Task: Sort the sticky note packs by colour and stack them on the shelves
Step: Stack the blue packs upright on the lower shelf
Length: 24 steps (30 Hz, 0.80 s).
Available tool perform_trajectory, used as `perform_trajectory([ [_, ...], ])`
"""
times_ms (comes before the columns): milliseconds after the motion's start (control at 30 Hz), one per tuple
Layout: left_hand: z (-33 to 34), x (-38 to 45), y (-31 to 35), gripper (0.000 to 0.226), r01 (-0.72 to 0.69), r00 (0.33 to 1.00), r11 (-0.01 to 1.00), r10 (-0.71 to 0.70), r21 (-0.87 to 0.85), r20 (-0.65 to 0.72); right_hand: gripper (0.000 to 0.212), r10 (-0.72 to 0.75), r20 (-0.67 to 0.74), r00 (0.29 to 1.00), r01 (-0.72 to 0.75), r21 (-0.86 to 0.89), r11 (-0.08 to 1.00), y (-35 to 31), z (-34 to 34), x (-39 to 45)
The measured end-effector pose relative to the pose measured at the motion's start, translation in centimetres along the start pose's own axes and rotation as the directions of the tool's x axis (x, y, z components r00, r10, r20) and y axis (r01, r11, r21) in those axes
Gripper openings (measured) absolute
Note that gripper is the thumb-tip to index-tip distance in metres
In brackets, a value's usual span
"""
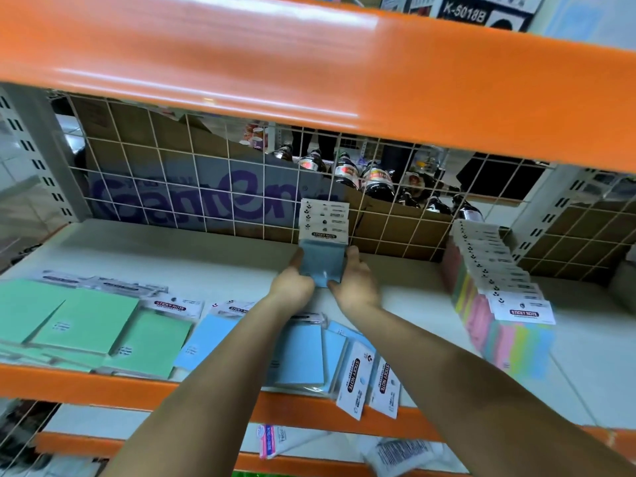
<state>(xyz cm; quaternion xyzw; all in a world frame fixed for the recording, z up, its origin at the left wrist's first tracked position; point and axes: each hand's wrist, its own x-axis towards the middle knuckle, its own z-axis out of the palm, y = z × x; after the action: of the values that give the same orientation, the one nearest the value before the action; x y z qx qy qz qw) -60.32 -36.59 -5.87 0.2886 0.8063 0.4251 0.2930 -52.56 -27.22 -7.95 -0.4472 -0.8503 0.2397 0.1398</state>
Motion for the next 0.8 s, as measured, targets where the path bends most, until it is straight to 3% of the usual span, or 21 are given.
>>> perform_trajectory([
  [200, -0.6, 1.0, 0.1, 0.071, 0.011, 1.000, 0.991, -0.014, 0.132, 0.017, 0.061, 0.054, 0.019, 0.998, -0.054, 0.007, 0.999, 0.0, 0.2, 0.6],
  [333, -0.6, 1.3, 0.1, 0.071, 0.005, 1.000, 0.979, -0.007, 0.206, 0.009, 0.053, 0.072, 0.059, 0.996, -0.067, -0.086, 0.994, -0.2, 0.3, 0.5],
  [533, -0.7, 1.4, -0.7, 0.052, 0.030, 0.999, 0.970, -0.034, 0.243, 0.011, 0.036, 0.052, 0.088, 0.995, -0.032, -0.216, 0.976, -0.1, 0.3, 0.4],
  [800, -0.3, 1.2, -0.6, 0.041, 0.036, 0.999, 0.934, -0.034, 0.355, -0.013, 0.034, 0.032, 0.101, 0.994, -0.006, -0.249, 0.968, 0.2, 0.3, 0.4],
])
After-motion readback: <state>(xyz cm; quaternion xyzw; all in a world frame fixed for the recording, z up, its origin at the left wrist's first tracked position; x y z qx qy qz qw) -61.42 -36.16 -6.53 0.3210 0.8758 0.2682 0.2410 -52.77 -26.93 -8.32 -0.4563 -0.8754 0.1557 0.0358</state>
